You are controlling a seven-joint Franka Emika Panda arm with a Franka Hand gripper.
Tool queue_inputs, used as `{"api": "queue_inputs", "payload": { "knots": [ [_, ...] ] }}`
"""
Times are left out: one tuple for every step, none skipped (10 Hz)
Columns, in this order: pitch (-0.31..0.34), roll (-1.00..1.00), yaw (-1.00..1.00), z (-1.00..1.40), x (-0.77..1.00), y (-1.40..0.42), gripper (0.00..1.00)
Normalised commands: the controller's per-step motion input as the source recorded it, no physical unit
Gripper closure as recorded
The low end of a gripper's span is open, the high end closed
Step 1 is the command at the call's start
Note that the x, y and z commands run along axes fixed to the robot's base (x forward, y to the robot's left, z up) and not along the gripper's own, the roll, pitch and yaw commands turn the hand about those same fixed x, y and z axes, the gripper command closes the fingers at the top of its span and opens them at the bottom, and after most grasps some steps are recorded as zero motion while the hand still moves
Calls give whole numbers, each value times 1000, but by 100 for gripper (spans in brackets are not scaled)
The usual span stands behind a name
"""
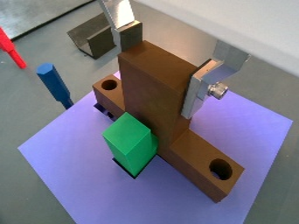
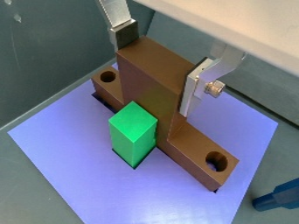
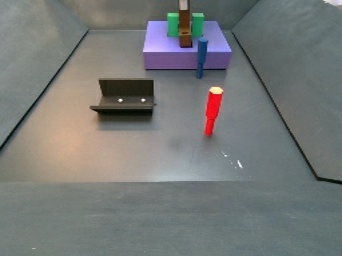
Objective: Pick up the brown object. Move up. Move to above the board. Insert the brown object.
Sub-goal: Insert the brown object.
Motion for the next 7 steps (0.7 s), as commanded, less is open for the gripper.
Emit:
{"api": "queue_inputs", "payload": {
  "knots": [
    [0, 0, 54, -171, 17, 0, 100],
    [-14, 0, 63, -186, 0, 0, 100],
    [-30, 24, 120, -191, 0, 0, 100],
    [-16, 27, 140, -169, 0, 0, 100],
    [-16, 7, 134, -166, 0, 0, 100],
    [-21, 3, 137, -171, 0, 0, 100],
    [-19, 0, 134, -171, 0, 0, 100]
  ]
}}
